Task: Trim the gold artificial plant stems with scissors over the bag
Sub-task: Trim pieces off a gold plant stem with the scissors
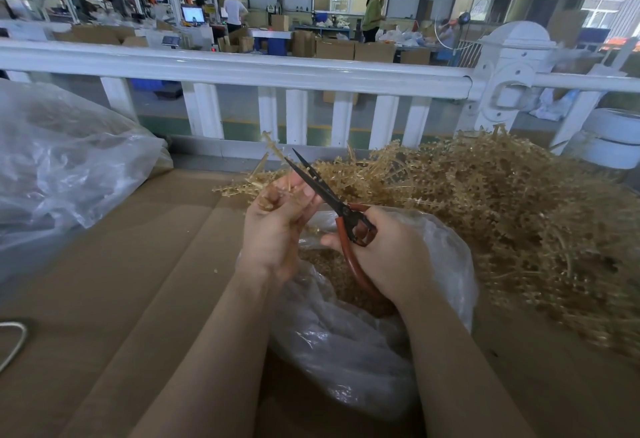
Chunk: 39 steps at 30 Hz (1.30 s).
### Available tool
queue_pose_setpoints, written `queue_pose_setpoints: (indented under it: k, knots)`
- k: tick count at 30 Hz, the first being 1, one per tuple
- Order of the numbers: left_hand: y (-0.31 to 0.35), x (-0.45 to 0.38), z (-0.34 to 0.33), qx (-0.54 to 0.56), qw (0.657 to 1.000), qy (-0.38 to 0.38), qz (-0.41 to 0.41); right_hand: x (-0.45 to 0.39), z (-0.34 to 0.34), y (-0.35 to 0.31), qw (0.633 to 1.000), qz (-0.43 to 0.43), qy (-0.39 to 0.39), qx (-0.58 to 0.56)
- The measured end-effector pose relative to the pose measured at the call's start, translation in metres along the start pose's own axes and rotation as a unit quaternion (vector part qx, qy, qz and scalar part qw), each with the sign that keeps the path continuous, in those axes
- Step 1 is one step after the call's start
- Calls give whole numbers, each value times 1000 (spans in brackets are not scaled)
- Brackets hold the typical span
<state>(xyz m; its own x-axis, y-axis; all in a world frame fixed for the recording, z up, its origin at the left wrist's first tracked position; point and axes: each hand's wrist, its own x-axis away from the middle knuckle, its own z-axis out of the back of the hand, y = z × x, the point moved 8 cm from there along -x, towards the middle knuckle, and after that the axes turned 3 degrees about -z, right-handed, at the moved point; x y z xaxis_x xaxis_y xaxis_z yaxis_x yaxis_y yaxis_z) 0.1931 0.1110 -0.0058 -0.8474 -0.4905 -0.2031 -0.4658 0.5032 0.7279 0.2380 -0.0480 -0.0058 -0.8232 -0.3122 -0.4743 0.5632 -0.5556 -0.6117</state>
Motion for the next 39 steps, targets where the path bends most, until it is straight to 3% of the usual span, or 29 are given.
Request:
queue_pose_setpoints:
  k: [18, 30, 39]
  knots:
    - [-1, 2, -4, -19, 1000, -18, 15, -1, 3, -1, 1000, 16, 13, 12]
    - [-3, 0, 5, -25, 999, 30, 11, -2, -2, 2, 999, 3, -15, -31]
    - [-4, 5, -9, -51, 998, -22, 12, -2, 5, -2, 1000, 9, 14, 19]
